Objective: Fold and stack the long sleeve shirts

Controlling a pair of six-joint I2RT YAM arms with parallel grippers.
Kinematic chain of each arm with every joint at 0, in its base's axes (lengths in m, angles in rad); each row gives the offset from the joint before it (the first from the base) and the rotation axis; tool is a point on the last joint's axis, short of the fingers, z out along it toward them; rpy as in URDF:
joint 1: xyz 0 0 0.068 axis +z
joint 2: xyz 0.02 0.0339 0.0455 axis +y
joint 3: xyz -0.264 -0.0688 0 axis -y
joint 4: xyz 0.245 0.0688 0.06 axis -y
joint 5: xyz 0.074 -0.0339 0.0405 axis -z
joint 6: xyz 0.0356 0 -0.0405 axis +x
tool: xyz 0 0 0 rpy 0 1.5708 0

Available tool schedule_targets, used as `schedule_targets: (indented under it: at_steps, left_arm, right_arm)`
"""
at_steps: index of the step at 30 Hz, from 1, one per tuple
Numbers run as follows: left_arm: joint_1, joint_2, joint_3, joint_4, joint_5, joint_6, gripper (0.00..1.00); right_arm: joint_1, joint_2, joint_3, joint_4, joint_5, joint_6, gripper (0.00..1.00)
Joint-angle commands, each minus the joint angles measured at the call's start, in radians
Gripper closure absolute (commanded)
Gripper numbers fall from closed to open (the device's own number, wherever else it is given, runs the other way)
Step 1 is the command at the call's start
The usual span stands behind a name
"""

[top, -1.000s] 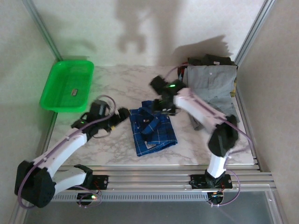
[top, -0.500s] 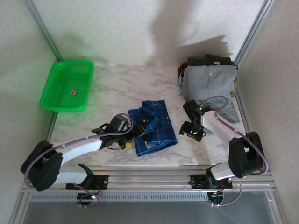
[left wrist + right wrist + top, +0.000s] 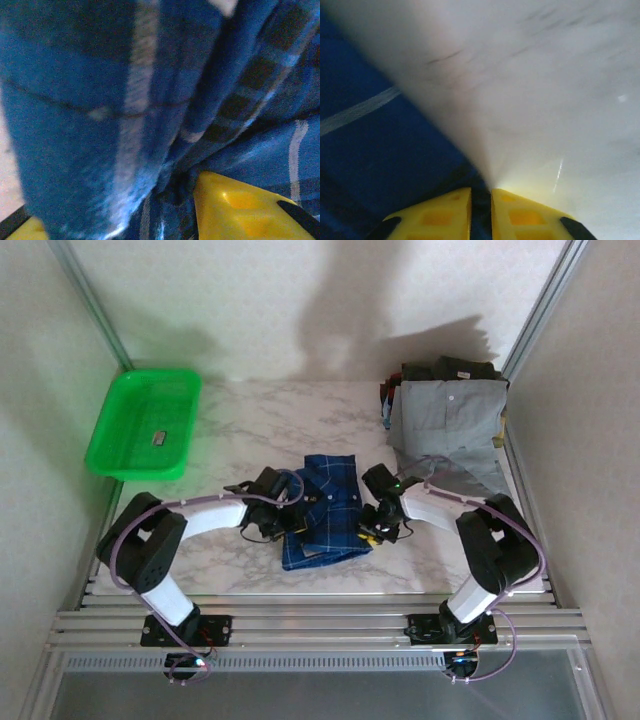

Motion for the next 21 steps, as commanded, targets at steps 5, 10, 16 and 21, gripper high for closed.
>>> schedule_targets:
  at_steps: [5, 10, 16, 21]
  left_arm:
    - [0.096, 0.189, 0.344, -0.149, -0.166, 0.445, 0.61]
    - [0.106, 0.361, 0.639, -0.229, -0.135, 0.632, 0.6]
    - [0.16, 0.407, 0.812, -0.244, -0.034, 0.684, 0.22]
    - [0.227, 0.373, 0.906, -0.249, 0.01, 0.611, 0.08]
  right_arm:
    - [0.298, 0.137, 0.138, 0.147, -0.121, 0.381, 0.91]
    - [0.393, 0.208, 0.241, 0.274, -0.12, 0.665, 0.88]
    - [0.43, 0.059, 0.195, 0.217, 0.005, 0.804, 0.54]
    - [0.354, -0.195, 0.113, -0.026, 0.092, 0.726, 0.43]
